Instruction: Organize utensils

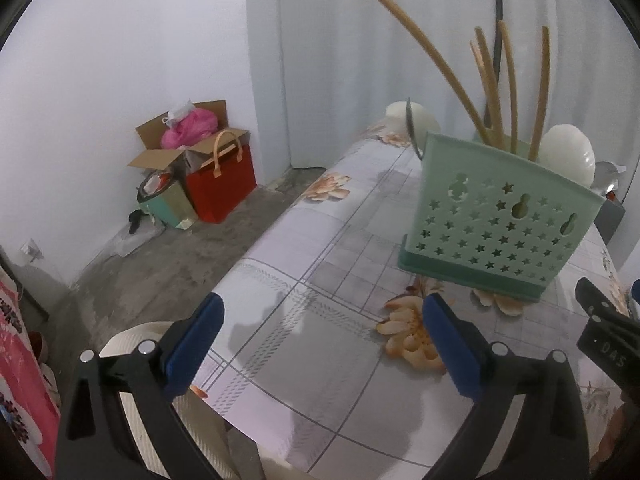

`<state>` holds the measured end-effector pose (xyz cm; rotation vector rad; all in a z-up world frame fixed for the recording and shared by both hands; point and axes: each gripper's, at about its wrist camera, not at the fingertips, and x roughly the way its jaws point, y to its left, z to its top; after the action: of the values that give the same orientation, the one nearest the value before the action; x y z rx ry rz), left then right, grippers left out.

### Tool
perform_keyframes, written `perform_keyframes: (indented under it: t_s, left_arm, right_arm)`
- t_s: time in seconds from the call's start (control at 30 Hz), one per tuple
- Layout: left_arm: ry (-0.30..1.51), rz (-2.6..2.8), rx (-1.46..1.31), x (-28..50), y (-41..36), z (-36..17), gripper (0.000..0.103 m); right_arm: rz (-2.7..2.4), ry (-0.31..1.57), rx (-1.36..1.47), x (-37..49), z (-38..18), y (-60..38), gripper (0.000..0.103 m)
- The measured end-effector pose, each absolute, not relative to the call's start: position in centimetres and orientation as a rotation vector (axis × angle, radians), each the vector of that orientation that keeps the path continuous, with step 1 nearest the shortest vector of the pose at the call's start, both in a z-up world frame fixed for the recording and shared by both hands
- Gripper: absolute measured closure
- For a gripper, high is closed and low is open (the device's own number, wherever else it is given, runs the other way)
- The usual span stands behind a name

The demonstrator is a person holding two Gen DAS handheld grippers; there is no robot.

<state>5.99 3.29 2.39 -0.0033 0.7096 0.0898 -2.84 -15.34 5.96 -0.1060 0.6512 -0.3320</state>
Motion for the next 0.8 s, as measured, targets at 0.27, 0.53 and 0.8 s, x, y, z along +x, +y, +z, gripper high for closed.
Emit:
perform_keyframes:
  t_s: [0.27, 0.53, 0.8]
  left_arm:
    - [0.714, 0.099, 0.009, 6.0, 3.1, 2.2, 0.006]
    - [0.713, 0.103, 0.010, 6.1, 3.2, 2.2, 0.006]
    - [0.720, 0.108, 0.009, 6.3, 3.4, 2.0, 0.006]
  right_arm:
    - [-0.327, 0.663, -0.113, -2.8, 6.2, -14.7, 0.008]
    - [-0.325, 0.666, -0.116, -2.8, 6.3, -14.4, 0.008]
    - [-0.325, 0.662, -0.113, -2.8, 6.5, -14.4, 0.008]
